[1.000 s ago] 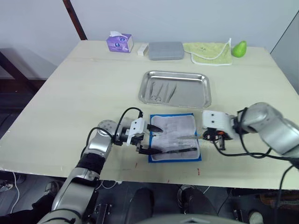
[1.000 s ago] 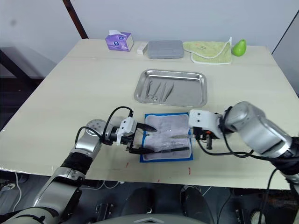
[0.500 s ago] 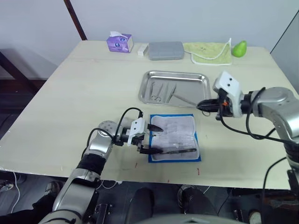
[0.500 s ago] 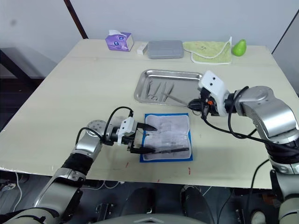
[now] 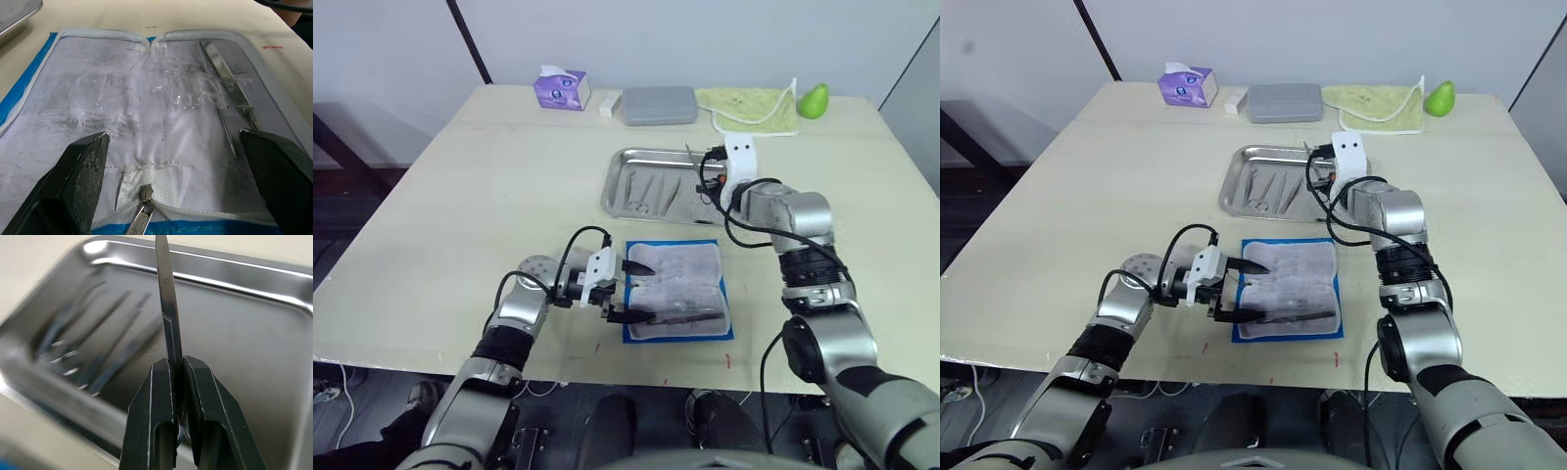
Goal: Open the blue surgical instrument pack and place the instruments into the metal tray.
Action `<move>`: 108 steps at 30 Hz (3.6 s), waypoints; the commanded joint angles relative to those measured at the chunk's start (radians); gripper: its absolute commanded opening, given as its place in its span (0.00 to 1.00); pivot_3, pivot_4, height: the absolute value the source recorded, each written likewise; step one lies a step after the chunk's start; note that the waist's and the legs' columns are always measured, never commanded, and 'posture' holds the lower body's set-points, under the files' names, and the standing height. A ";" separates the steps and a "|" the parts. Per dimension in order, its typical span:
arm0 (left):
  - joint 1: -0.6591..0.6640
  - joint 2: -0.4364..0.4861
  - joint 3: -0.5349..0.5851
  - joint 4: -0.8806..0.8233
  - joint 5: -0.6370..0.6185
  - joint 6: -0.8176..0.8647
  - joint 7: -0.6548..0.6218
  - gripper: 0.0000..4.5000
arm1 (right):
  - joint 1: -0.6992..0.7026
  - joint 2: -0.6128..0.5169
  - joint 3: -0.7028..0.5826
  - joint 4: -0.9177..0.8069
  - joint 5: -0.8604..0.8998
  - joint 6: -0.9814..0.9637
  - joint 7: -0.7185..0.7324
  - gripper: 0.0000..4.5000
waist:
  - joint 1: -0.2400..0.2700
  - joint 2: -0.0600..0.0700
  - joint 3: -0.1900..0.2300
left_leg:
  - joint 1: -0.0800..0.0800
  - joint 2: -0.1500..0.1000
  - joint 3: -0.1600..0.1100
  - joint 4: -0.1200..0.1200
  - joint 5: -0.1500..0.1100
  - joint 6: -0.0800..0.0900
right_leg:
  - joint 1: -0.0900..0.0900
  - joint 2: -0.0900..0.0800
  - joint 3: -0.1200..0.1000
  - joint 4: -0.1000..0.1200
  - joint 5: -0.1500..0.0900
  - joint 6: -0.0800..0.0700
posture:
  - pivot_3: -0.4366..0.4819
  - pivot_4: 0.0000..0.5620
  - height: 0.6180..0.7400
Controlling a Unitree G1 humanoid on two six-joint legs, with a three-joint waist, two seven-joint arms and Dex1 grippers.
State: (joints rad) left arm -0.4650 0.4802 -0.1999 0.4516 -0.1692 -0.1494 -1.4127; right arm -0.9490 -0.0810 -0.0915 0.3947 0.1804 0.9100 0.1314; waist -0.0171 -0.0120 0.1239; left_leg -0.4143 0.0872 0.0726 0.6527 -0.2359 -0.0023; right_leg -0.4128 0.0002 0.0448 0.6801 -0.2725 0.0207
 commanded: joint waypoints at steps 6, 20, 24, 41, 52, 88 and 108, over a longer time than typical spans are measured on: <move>0.044 0.008 -0.020 -0.003 0.014 0.044 0.015 1.00 | -0.067 0.111 -0.047 0.166 -0.017 -0.177 -0.140 0.01 | -0.004 0.000 0.000 | 0.000 0.000 0.000 0.000 0.000 0.000 | 0.000 0.000 0.000 0.000 0.000 0.000 | 0.48 0.27 1.00; 0.061 0.013 -0.024 -0.035 0.010 0.062 0.026 1.00 | -0.148 0.125 -0.065 0.424 -0.023 -0.337 -0.187 0.01 | -0.009 0.000 0.000 | 0.000 0.000 0.001 -0.001 0.000 0.000 | 0.000 0.000 0.000 -0.001 0.000 0.000 | 0.48 0.27 1.00; 0.061 0.013 -0.024 -0.037 0.010 0.064 0.029 1.00 | -0.155 0.122 -0.065 0.460 -0.026 -0.355 -0.184 0.01 | -0.012 0.001 0.000 | 0.000 0.000 0.000 -0.001 0.000 0.000 | 0.000 0.000 0.000 -0.001 0.000 0.000 | 0.48 0.27 1.00; 0.065 0.014 -0.015 -0.042 -0.005 0.065 0.030 1.00 | 0.110 0.040 0.064 -0.150 0.084 -0.412 0.234 0.78 | -0.010 0.001 0.001 | -0.001 0.000 -0.001 -0.002 0.000 0.000 | 0.000 -0.001 -0.001 -0.002 0.000 0.000 | 0.48 0.27 1.00; 0.065 0.022 -0.012 -0.032 -0.016 0.054 0.016 1.00 | 0.465 -0.320 0.045 -0.712 0.420 -0.235 0.701 0.84 | -0.011 0.001 0.002 | 0.000 0.000 0.000 -0.002 0.000 0.000 | 0.000 0.000 0.000 -0.002 0.000 0.000 | 0.48 0.27 1.00; 0.034 0.022 -0.006 0.039 -0.014 0.014 -0.021 1.00 | 0.721 -0.671 0.221 -0.747 0.208 -0.508 0.990 0.47 | 0.005 -0.002 0.006 | 0.002 -0.001 -0.002 -0.001 0.000 0.000 | 0.001 0.002 0.002 -0.002 -0.001 0.002 | 0.48 0.27 1.00; 0.036 0.028 -0.009 -0.022 -0.015 0.063 -0.011 1.00 | 0.598 -0.561 0.441 -0.533 -0.035 -0.627 0.976 0.38 | 0.005 -0.002 0.006 | 0.002 0.000 -0.001 0.000 0.000 0.000 | 0.001 0.003 0.002 -0.002 0.000 0.000 | 0.48 0.27 1.00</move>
State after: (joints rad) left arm -0.4458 0.5000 -0.1907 0.4199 -0.2003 -0.1109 -1.4276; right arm -0.3346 -0.6420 0.3471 -0.1341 0.1567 0.2990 1.1074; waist -0.0124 -0.0139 0.1298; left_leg -0.4127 0.0868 0.0711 0.6529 -0.2360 -0.0023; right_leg -0.4121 0.0030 0.0472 0.6785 -0.2728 0.0209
